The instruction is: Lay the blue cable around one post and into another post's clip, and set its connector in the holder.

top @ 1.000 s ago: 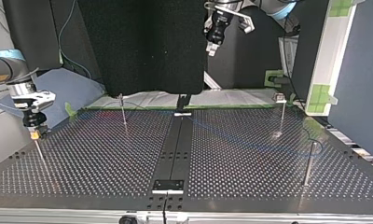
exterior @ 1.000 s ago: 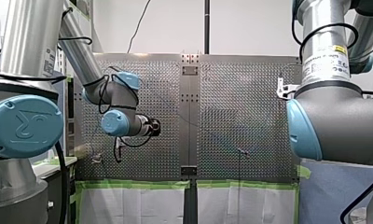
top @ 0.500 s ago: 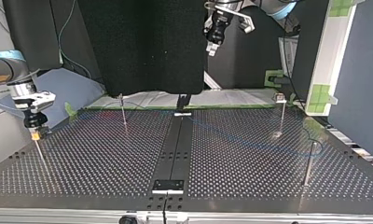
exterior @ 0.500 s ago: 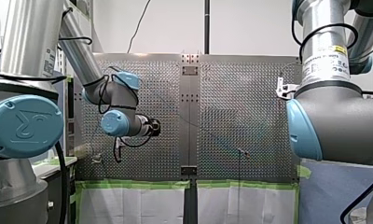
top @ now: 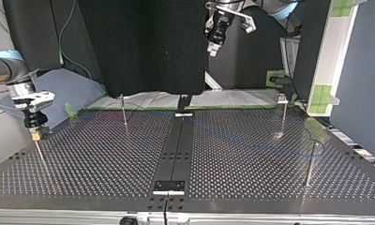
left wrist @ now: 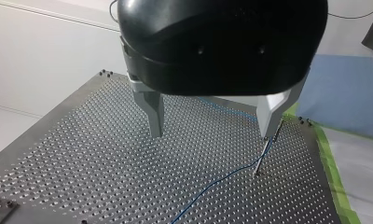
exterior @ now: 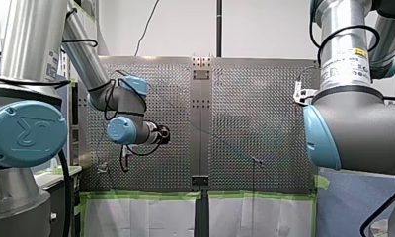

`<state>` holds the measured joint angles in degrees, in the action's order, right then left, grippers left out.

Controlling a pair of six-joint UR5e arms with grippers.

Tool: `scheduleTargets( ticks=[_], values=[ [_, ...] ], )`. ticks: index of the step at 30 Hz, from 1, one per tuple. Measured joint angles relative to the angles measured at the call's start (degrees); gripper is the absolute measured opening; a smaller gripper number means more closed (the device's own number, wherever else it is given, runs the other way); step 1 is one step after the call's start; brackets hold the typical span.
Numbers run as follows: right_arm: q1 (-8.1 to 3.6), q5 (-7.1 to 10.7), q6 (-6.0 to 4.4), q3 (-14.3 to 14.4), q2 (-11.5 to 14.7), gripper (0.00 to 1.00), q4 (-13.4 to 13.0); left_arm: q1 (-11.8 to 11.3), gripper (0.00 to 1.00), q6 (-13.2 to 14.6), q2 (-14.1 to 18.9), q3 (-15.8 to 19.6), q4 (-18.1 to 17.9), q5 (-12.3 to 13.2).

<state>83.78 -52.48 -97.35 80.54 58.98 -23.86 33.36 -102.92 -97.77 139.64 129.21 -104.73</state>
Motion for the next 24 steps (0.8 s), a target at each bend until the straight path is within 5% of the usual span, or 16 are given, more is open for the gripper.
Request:
scheduleTargets(
  ticks=[24],
  values=[
    [-0.22, -0.04, -0.29, 0.1, -0.9, 0.00, -0.5, -0.1, 1.00, 0.0, 0.0, 0.0, -0.1, 0.0]
  ],
)
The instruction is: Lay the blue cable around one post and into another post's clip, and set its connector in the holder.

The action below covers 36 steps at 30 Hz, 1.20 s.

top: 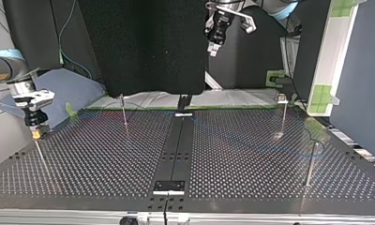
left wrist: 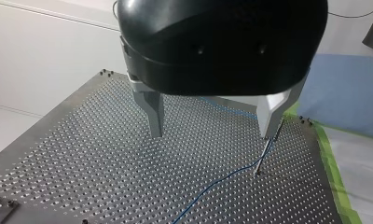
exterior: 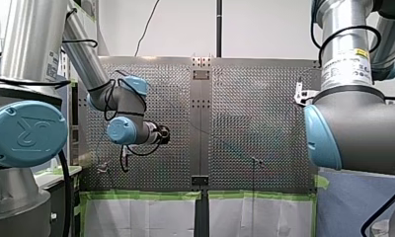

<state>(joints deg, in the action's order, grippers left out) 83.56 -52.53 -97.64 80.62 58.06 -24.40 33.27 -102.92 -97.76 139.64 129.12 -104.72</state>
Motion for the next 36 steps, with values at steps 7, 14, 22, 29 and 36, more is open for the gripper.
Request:
scheduleTargets(
  ticks=[7, 14, 22, 29, 36],
  values=[
    [-0.08, -0.11, -0.15, -0.1, -0.1, 0.00, -0.3, 0.0, 1.00, 0.0, 0.0, 0.0, 0.0, 0.0],
    [-0.08, -0.05, -0.20, -0.2, -0.1, 0.00, -0.6, 0.0, 1.00, 0.0, 0.0, 0.0, 0.0, 0.0],
    [0.12, 0.08, -0.28, -1.6, -0.2, 0.00, 0.2, -0.2, 1.00, 0.0, 0.0, 0.0, 0.0, 0.0],
    [0.10, 0.01, -0.27, -2.0, -0.2, 0.00, 3.4, -0.3, 1.00, 0.0, 0.0, 0.0, 0.0, 0.0],
    [0.05, 0.01, -0.27, -1.8, -0.1, 0.00, 3.5, -0.3, 1.00, 0.0, 0.0, 0.0, 0.0, 0.0]
  ],
)
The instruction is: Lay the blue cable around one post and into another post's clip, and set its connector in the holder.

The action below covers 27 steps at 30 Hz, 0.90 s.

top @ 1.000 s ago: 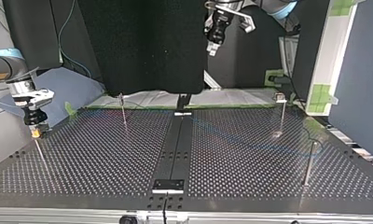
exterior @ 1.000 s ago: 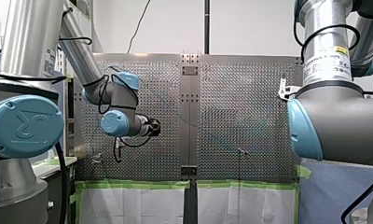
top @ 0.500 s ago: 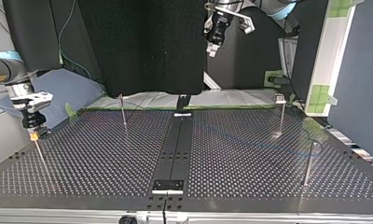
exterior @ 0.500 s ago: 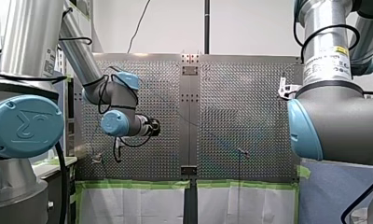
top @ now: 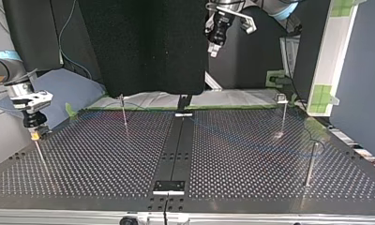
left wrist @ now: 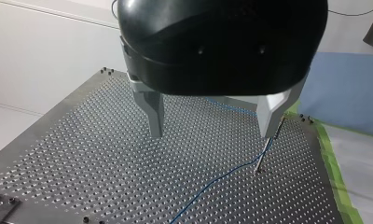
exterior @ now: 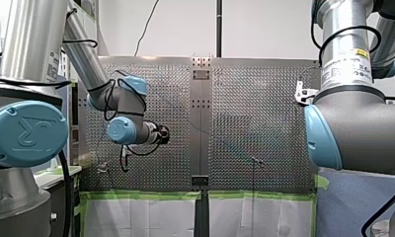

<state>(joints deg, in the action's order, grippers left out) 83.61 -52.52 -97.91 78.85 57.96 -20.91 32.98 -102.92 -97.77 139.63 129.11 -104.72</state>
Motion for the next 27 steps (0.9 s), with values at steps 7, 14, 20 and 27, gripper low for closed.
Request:
scheduleTargets(
  ticks=[7, 14, 20, 27],
  values=[
    [0.00, 0.00, 0.00, 0.0, 0.0, 0.00, 0.0, -0.2, 1.00, 0.0, 0.0, 0.0, 0.0, 0.0],
    [0.00, 0.00, 0.00, 0.0, 0.0, 0.00, 0.0, -0.4, 1.00, 0.0, 0.0, 0.0, -0.2, 0.0],
    [0.00, 0.00, 0.00, 0.0, 0.0, 0.73, 0.0, -0.5, 1.00, 0.0, 0.0, 0.0, -0.3, 0.0],
    [0.00, 0.00, 0.00, 0.0, 0.0, 1.00, 0.0, -0.6, 1.00, 0.2, 0.0, 0.0, -0.3, 0.0]
  ],
)
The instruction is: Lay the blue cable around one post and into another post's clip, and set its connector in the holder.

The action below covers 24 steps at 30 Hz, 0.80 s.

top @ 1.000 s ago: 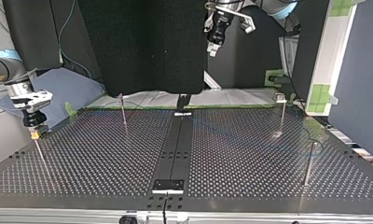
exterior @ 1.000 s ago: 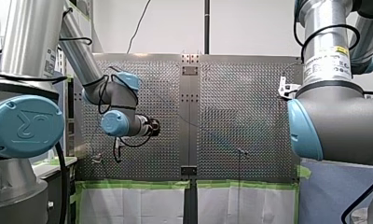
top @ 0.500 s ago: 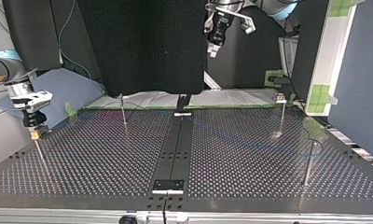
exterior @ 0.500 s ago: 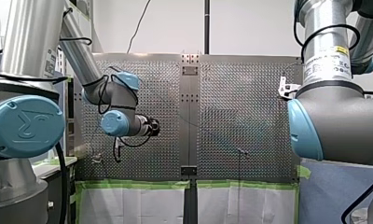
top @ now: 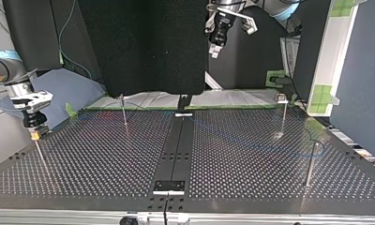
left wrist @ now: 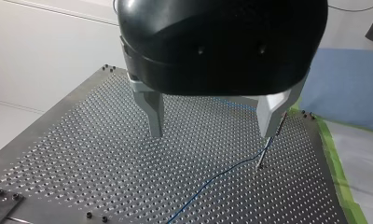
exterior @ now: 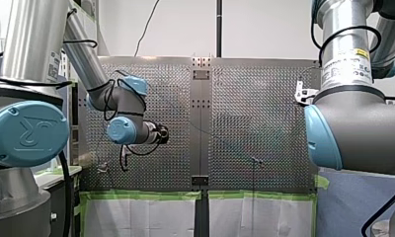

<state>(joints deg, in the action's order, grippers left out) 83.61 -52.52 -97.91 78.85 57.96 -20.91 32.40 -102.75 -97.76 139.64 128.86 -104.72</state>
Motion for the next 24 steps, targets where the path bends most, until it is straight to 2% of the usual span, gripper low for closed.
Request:
scheduleTargets(
  ticks=[24],
  values=[
    [0.00, 0.00, 0.00, 0.0, 0.0, 1.00, 0.0, -0.1, 1.00, 0.2, 0.0, 0.1, -0.1, 0.7]
  ],
)
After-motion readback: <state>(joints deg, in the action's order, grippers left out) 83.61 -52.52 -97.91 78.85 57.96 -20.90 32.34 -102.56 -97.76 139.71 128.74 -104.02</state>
